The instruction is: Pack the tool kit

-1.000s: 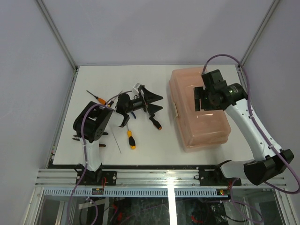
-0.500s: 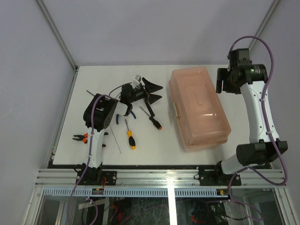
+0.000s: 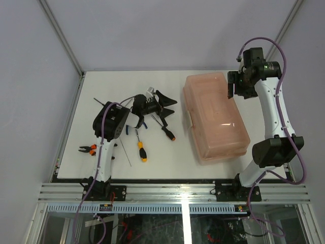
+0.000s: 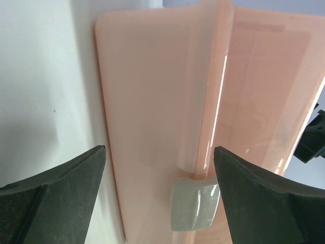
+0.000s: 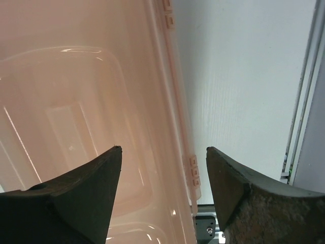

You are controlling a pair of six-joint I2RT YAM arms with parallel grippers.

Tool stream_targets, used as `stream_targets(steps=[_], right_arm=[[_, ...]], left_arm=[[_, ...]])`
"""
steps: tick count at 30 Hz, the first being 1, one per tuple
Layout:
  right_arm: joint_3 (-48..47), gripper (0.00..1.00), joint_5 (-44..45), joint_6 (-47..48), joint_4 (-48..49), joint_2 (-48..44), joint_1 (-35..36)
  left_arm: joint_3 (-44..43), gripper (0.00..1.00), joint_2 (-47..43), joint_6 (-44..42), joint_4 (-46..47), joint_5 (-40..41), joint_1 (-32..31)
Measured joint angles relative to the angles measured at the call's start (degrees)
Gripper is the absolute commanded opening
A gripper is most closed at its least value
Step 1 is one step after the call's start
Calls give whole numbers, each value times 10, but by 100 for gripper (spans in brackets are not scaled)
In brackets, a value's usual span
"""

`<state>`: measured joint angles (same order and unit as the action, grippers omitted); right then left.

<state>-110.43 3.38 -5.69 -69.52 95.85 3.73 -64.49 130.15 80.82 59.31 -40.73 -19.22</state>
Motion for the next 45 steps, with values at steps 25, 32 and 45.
stream_targets(steps=[25, 32, 45], right_arm=[[113, 67, -44, 16, 43, -17, 0], [135, 58, -67, 27, 73, -25, -5], [183, 54, -143, 42, 128, -33, -51]], left_arm=[[-6, 82, 3, -41, -25, -2, -58], [-6, 82, 3, -20, -25, -4, -59], [-23, 83, -21, 54, -21, -8, -69]])
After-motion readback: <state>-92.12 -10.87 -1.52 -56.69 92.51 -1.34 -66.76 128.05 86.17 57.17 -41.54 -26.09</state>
